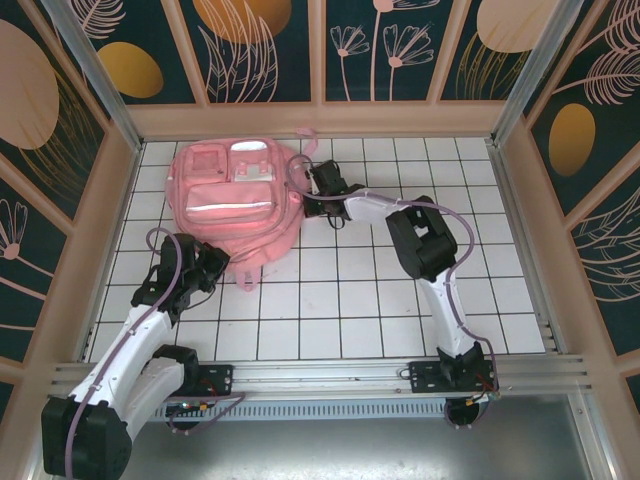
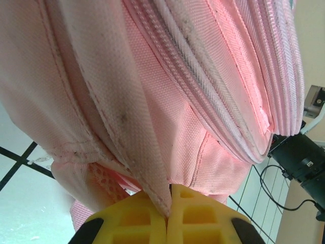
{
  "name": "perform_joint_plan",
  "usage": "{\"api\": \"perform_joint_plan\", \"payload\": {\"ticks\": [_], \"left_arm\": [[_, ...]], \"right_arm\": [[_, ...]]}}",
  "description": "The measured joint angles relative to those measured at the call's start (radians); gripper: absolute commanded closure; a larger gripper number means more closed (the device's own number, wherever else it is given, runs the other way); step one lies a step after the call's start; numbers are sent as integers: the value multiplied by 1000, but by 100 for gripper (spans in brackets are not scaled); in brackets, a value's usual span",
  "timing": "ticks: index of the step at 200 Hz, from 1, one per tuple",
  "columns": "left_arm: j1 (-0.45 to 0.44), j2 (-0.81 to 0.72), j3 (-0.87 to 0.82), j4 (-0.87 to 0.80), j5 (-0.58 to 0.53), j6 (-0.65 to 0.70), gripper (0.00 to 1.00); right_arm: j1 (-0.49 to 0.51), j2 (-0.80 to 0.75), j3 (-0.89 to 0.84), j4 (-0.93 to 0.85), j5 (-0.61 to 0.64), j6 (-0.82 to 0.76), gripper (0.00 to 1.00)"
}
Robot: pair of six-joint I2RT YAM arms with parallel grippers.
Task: Pack the student bag
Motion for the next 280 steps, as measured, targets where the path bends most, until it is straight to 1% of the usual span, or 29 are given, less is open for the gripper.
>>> {"api": "perform_joint_plan", "payload": {"ticks": [9,24,40,49,65,84,102,119,128,160,170,176,190,195,204,213,219,229,232,245,265,280], "left_arm": [[1,0,0,1,4,2,100],[4,0,0,9,20,1,100],[9,6,0,23,42,-1,100],[8,14,0,29,51,-3,100],[-1,32,0,40,56,-11,100],[-32,68,0,71,53,-25,100],[-88,130,5,114,48,-34,100],[-148,208,27,146,39,-45,100],[-183,253,47,166,29,-54,100],[-309,406,142,224,-8,-70,100],[-343,458,180,234,-17,-71,100],[-362,488,202,241,-20,-72,91],[-397,544,247,250,-22,-70,56],[-409,558,261,254,-16,-64,47],[-427,575,286,255,-13,-62,34],[-440,580,312,249,-11,-53,23],[-444,580,330,240,-12,-46,17],[-444,580,375,199,-21,-14,3],[-444,580,390,183,-26,-12,2],[-446,580,470,97,-69,43,1],[-439,566,609,-6,-203,154,2],[-415,523,653,-51,-301,235,2]], "right_arm": [[-2,0,0,-2,-7,5,99],[-7,-7,-14,9,-22,22,74],[-26,-47,-77,39,0,54,57],[-47,-82,-124,51,24,63,49],[-98,-169,-225,58,63,86,47],[-147,-317,-354,64,113,117,47],[-148,-459,-445,76,150,130,46],[-133,-581,-516,89,182,136,42],[-129,-637,-551,92,202,138,41],[-137,-786,-668,90,266,154,30],[-143,-826,-699,85,283,156,25],[-146,-852,-717,81,294,159,21],[-153,-907,-745,66,315,165,16],[-155,-927,-753,61,321,171,14],[-157,-960,-764,55,332,170,10],[-159,-994,-776,51,343,175,6],[-160,-1014,-785,51,348,175,4],[-164,-1049,-803,48,359,183,3],[-165,-1058,-807,47,359,181,3],[-177,-1098,-828,37,365,186,1],[-208,-1160,-874,35,368,188,1],[-236,-1222,-937,57,369,178,1]]}}
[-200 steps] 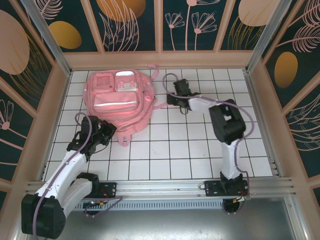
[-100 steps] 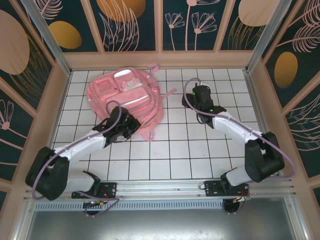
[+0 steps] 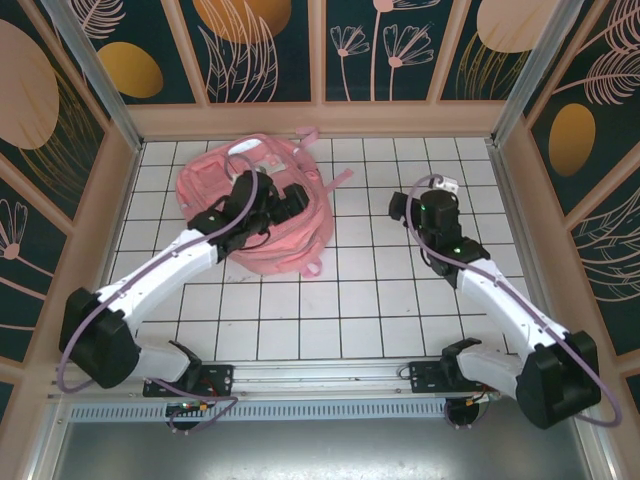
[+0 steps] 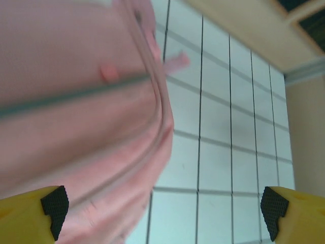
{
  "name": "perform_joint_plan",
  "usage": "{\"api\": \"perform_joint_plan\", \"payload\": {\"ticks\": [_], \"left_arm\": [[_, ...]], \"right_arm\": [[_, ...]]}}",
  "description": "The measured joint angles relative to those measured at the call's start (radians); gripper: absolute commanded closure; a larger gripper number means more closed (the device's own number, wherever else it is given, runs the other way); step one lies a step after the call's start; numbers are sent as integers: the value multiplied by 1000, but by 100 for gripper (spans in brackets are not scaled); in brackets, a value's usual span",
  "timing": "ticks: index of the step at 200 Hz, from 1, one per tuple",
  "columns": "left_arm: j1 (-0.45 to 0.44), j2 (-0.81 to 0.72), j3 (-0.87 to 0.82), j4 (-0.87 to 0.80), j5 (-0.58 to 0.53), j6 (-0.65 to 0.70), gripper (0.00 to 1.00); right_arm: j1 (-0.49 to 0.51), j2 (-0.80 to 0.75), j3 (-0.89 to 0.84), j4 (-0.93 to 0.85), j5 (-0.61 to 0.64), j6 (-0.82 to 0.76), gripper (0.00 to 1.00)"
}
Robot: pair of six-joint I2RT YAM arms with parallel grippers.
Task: Pack the student bag
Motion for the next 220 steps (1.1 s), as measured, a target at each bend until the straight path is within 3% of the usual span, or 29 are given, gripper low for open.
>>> {"api": "perform_joint_plan", "payload": {"ticks": [30,68,86,114,142,194,220], "left_arm": [[168,-113,-56,-30,-151,115,1],[344,-215,-348,72,-389,240,1],[395,-219,-494,192,-476,307,1],[451,-203,-727,510,-599,445,1],[496,-113,-838,826,-579,549,1],[510,57,-855,1302,-400,709,1],[520,122,-856,1393,-309,752,1]], "right_arm": [[-21,-145,-201,136,27,-93,1],[-73,-231,-431,357,90,-223,1],[-130,-195,-467,434,106,-251,1],[-213,-63,-469,587,108,-271,1],[-264,130,-470,789,77,-293,1],[-330,410,-464,1065,-51,-343,1],[-403,454,-478,1175,-166,-340,1]]}}
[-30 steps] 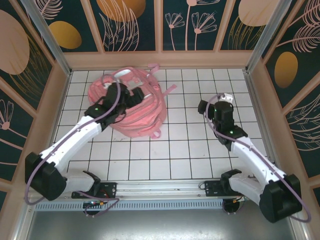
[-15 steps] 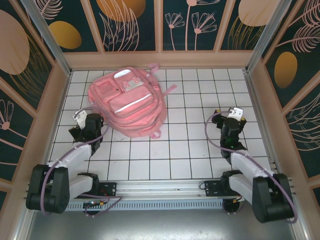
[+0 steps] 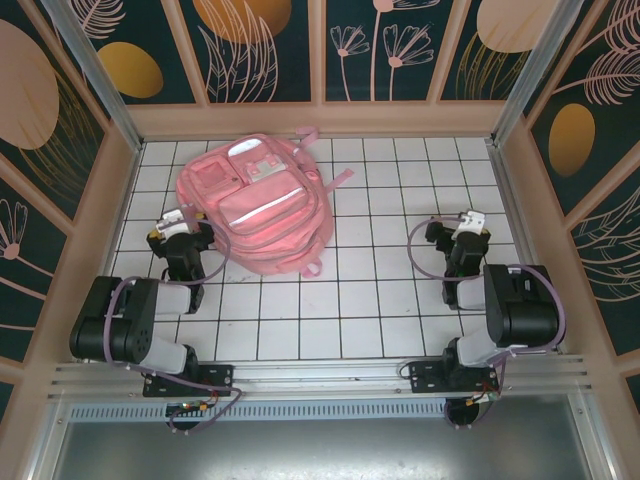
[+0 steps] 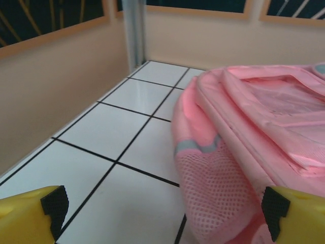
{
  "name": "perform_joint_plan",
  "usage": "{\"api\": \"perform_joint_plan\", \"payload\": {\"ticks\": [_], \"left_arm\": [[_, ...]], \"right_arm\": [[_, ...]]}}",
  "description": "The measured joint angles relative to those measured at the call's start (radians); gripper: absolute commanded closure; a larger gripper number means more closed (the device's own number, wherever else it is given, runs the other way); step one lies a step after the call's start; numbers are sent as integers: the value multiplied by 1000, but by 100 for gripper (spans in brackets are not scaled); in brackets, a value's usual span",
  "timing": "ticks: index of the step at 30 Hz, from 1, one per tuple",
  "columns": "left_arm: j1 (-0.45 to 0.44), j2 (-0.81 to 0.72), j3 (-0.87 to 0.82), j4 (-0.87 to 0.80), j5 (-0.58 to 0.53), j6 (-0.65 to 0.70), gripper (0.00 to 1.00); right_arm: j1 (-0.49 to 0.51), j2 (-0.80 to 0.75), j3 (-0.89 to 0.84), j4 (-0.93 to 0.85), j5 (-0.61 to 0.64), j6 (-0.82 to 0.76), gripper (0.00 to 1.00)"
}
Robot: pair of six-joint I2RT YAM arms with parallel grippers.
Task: Pack the student bag
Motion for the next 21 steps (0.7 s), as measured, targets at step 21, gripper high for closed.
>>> {"api": "perform_joint_plan", "payload": {"ticks": [21], "left_arm": [[17,37,-46,204,117,36,1]], "right_arm": [[-4,10,-5,79,-109,-3,1]]}}
